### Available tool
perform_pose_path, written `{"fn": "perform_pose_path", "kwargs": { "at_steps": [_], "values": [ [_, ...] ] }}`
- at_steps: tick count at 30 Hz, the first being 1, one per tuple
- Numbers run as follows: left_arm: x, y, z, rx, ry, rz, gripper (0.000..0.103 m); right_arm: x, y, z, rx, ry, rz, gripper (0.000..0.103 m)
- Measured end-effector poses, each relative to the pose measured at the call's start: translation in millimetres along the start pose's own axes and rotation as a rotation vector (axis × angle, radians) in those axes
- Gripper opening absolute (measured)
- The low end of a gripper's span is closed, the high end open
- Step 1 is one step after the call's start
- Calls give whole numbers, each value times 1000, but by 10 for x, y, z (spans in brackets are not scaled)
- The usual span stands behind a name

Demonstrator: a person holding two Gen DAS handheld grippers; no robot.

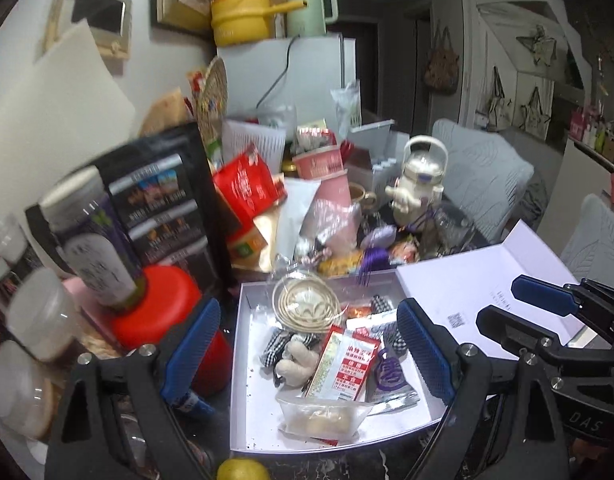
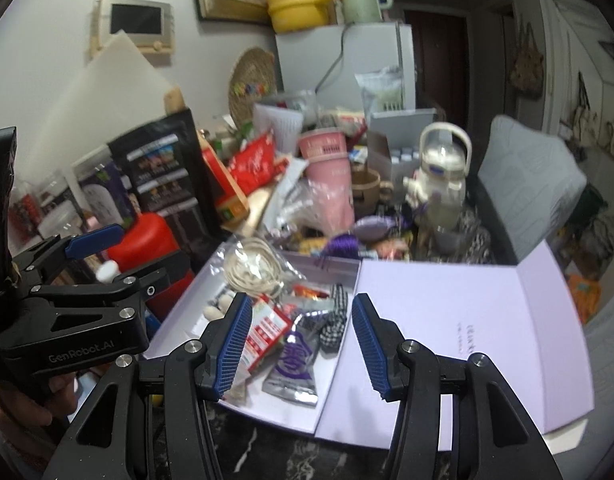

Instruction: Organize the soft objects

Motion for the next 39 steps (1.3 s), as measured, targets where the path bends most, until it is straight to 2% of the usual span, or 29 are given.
{"fn": "perform_pose_path", "kwargs": {
  "at_steps": [7, 9, 11, 13, 15, 22, 30, 39],
  "values": [
    [-137, 505, -23, 26, 0, -95, 91, -186, 476, 134, 33, 45, -108, 56],
    [-145, 637, -16, 33, 6, -119, 91, -214, 635, 180, 44, 58, -141, 61],
    [-148, 808, 0, 39, 10, -148, 92, -232, 800, 230, 55, 68, -177, 70],
    [-137, 922, 6, 40, 8, -166, 101, -233, 943, 283, 66, 83, -203, 73],
    [-116, 1076, 18, 50, 6, -193, 103, -222, 1083, 336, 76, 101, -230, 75],
    [21, 1379, 68, 65, -5, -201, 102, -69, 1440, 491, 82, 88, -278, 82],
    [325, 1564, 212, 51, 3, -198, 103, 253, 1649, 600, 138, 53, -268, 83],
    [723, 1554, 286, 37, -5, -162, 103, 675, 1597, 669, 153, -15, -181, 84]
  ]
}}
Point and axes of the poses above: each gripper's, at about its wrist camera, not at the fingertips, and y roughly against the way its jaws point, z to its left, x to its underside, the point moved 3 cm from there along -y, roughly the way its jaws point, and after that the axes turned 11 degrees about y, right-handed, at the moved point
